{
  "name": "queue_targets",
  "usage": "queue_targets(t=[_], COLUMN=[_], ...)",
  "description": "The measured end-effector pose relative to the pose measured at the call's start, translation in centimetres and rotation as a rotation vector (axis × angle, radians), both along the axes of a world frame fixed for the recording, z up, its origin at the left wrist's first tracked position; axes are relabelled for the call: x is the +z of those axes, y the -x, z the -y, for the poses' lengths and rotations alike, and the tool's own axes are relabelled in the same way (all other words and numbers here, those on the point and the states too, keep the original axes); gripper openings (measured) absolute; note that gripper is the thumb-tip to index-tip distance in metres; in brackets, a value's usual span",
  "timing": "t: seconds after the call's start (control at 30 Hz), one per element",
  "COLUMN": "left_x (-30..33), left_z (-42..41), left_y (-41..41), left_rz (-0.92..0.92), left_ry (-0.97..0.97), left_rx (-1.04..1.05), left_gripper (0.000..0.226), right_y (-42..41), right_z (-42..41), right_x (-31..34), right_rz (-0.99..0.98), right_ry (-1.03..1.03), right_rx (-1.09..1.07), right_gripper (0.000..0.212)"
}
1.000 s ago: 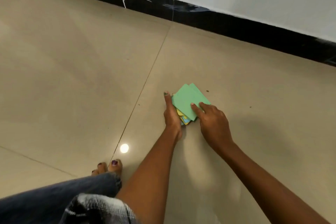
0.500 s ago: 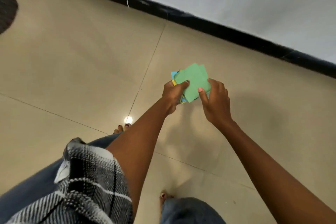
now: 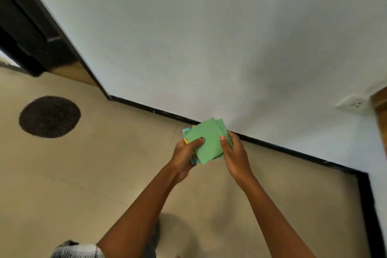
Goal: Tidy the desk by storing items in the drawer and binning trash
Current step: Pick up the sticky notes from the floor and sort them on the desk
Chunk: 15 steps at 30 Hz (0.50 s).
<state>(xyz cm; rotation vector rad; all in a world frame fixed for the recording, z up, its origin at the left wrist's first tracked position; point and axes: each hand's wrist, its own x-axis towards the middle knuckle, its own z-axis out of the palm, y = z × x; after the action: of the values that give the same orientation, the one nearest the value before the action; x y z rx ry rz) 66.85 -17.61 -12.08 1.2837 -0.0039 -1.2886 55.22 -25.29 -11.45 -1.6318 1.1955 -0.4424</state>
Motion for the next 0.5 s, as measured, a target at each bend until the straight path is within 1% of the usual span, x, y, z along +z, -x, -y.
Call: queue_targets(t=[0.03,0.1,0.23,0.37,0.5], left_x=[2.7,7.6,14.1,17.8,20.8], left_z=[-0.2,-0.5,-0.2,2.2,6.9], left_y=[0.3,1.0,2.4,3.5,4.2], left_rz=[0.015,0.042,0.048,0.040,0.104], left_ry=[0.017,0.064,0.169,0.257,0.302], left_rx=[-0.009,-0.020,-0.028,-0.139,-0.289], left_gripper=[0.028,0.026,0.028,0.029,0.034], right_y=[0.4,1.1,2.8,4.9,6.0], right_z=[-0.1,-0.5,-0.3,1.1,3.2], right_x=[2.7,7.5,14.3,18.1,20.4], right_rz=[0.024,0.064,0.155,0.228,0.335], right_ry=[-0.010,-0.042,-0.042,-0.008,0.003], right_rx=[0.002,0.012,0.012,-0.077,-0.267], right_gripper=[0.032,0.033,0.037,0.037,0.035])
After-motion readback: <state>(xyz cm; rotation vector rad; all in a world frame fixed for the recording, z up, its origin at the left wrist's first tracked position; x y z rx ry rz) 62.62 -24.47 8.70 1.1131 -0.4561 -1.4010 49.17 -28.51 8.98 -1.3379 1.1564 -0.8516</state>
